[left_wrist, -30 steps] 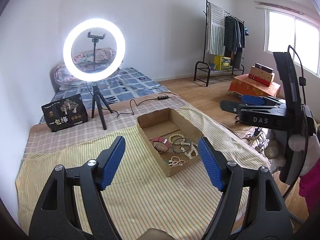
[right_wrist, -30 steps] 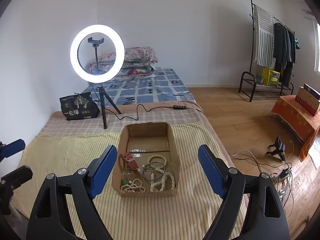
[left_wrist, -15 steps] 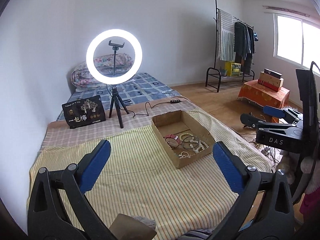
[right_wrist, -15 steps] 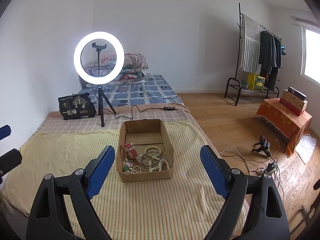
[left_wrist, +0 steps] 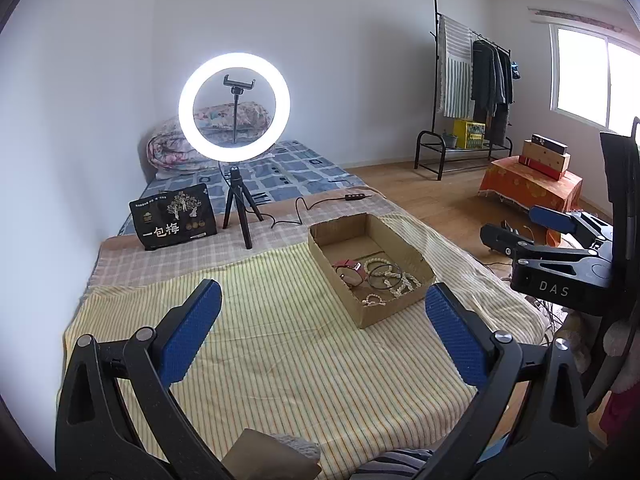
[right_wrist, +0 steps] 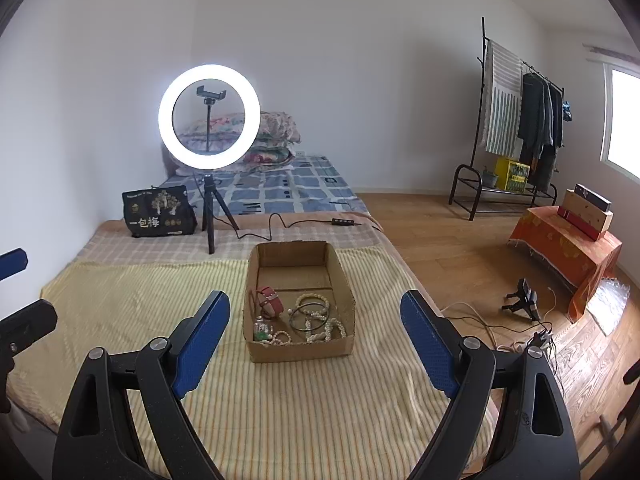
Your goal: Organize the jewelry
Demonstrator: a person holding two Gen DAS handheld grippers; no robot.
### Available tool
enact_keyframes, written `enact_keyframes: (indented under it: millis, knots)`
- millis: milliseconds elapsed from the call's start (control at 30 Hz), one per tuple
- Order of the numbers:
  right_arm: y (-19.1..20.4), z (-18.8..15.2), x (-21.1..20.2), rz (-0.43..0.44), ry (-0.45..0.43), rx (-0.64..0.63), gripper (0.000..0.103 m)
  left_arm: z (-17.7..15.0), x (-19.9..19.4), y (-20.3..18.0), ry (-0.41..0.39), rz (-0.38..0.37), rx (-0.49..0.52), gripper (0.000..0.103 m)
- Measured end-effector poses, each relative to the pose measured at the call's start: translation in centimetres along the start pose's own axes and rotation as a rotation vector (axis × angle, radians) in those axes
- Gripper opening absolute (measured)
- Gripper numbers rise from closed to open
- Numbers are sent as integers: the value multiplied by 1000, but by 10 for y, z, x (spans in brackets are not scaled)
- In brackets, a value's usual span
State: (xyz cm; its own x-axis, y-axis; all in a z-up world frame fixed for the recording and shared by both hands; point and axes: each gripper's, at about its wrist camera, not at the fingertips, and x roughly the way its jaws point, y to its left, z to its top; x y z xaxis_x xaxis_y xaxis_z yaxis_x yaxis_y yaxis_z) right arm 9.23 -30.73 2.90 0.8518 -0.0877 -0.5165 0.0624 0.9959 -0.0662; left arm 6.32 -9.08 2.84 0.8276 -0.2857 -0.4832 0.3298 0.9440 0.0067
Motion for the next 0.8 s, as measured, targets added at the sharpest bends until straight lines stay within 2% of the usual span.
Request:
enact_keyframes:
  millis: [800]
  knots:
    - [4, 1, -5, 7, -2, -8, 87, 0, -3, 5, -10, 0, -12, 103]
